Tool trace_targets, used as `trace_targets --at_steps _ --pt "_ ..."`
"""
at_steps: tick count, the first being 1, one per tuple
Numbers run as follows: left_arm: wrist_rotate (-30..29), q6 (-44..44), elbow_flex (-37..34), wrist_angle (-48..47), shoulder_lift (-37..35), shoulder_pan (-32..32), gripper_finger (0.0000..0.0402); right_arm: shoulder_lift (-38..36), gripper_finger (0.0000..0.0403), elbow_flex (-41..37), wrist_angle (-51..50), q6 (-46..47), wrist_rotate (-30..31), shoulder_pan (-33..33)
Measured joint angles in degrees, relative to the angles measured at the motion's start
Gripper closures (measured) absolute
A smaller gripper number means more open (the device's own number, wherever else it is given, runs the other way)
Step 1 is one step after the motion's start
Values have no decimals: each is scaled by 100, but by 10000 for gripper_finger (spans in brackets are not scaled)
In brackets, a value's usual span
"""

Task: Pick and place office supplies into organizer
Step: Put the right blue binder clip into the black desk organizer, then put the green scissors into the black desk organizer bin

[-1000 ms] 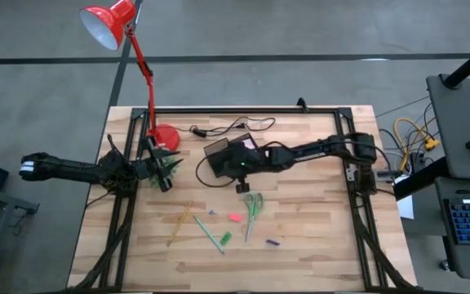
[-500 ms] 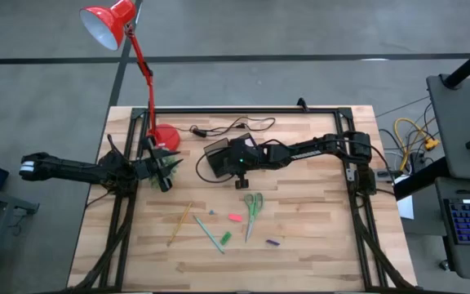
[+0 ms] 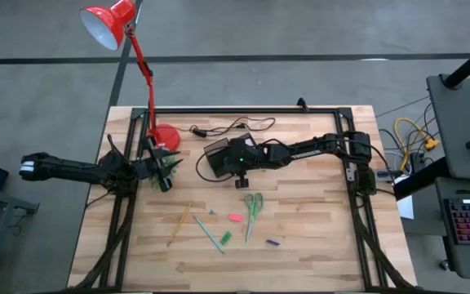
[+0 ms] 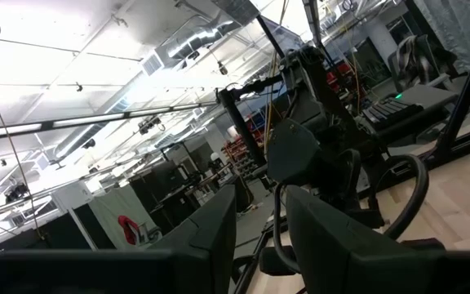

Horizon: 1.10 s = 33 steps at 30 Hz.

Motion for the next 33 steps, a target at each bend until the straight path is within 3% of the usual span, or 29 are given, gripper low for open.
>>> trace_targets --at_steps 9,18,28,33 --pt "1 0 0 0 0 0 306 0 274 98 0 12 0 2" --pt "1 -2 0 0 0 0 306 -74 276 502 -405 421 0 74" --pt "-1 -1 0 0 0 1 306 -162 292 1262 -2745 1788 -4 254" --pt "0 0 0 0 0 2 306 -162 298 1294 -3403 2011 -55 513"
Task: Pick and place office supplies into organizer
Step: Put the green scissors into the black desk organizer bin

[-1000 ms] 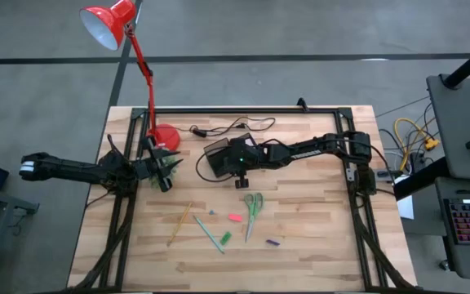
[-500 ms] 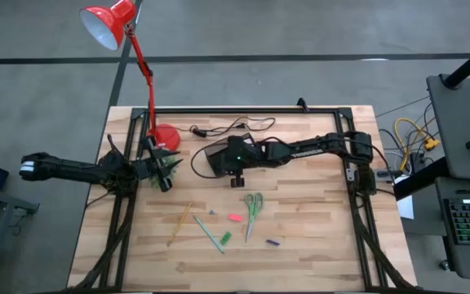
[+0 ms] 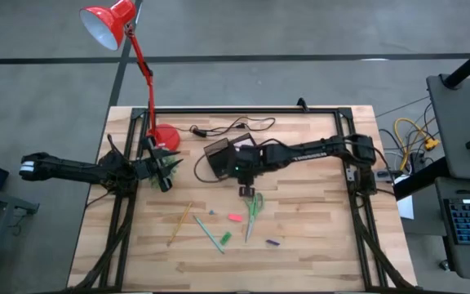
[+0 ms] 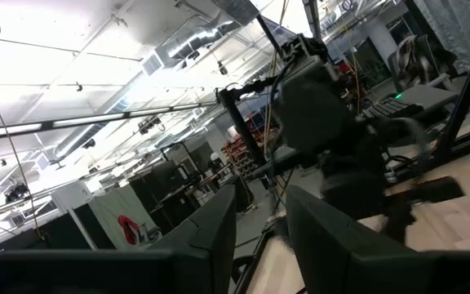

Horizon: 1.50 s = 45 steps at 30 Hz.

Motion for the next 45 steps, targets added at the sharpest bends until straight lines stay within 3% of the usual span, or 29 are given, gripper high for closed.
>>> trace_targets --at_steps 11,17,25,45 --pt "-1 -2 0 0 0 -2 306 0 303 -32 -1235 437 -11 614" --pt "-1 -2 0 0 0 -2 306 0 302 -94 -1680 1955 7 658" --pt "-1 -2 -2 0 0 0 306 0 309 -486 -1641 2757 3 654" --pt "-1 -2 -2 -2 0 -2 306 4 275 -1002 -1045 4385 7 665"
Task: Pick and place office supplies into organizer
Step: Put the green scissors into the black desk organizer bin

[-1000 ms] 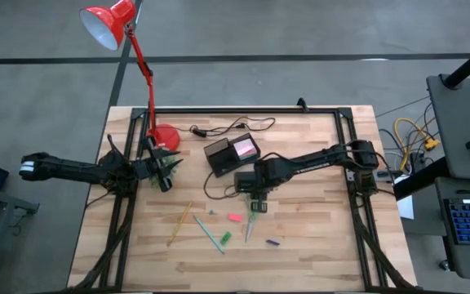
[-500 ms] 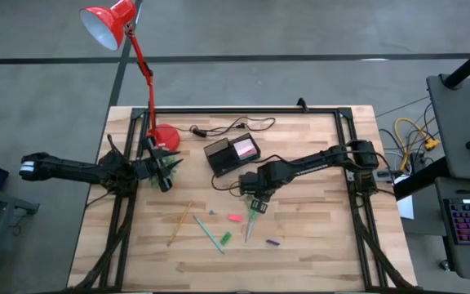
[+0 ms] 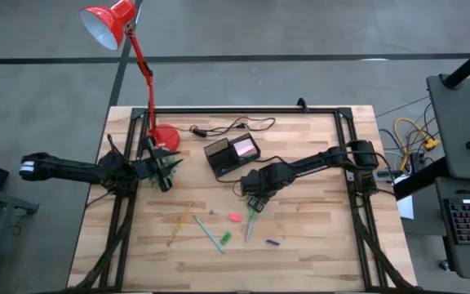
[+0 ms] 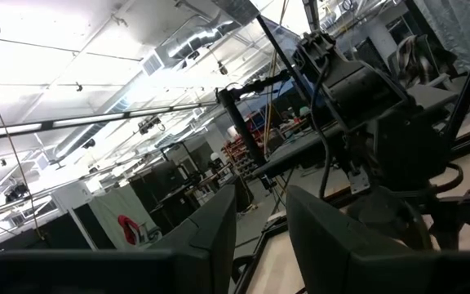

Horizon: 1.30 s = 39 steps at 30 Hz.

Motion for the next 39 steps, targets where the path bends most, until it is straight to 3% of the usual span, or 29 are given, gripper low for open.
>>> trace_targets --at_steps 24,31,39 --pt "1 -2 -4 0 0 -1 306 194 274 -142 345 164 -108 3" --pt "2 -2 -4 0 0 2 306 186 310 -168 398 -270 -234 2" --pt "0 -2 -4 0 0 -1 306 192 381 -170 406 -751 -270 2"
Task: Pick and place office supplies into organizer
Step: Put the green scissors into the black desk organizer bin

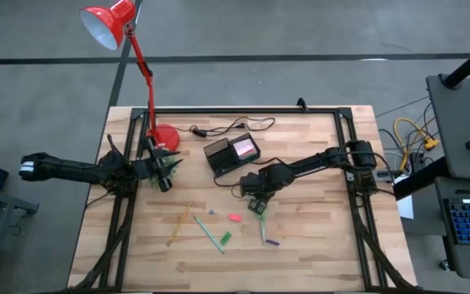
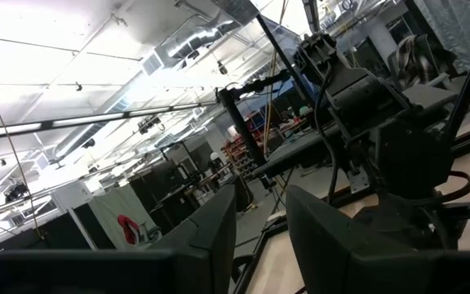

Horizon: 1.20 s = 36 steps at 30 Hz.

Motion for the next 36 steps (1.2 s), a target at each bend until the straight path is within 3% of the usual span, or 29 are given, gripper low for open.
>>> trace_targets --at_steps 8,24,32,36 --pt "0 0 0 -2 0 2 306 0 387 2 -2 -69 28 0" --pt "0 0 0 0 0 0 306 14 389 652 0 -759 632 2" --pt "0 0 0 0 0 1 306 0 390 995 11 -1200 1912 -13" --pt "1 0 0 0 0 0 306 0 390 1256 7 -1444 2123 -39"
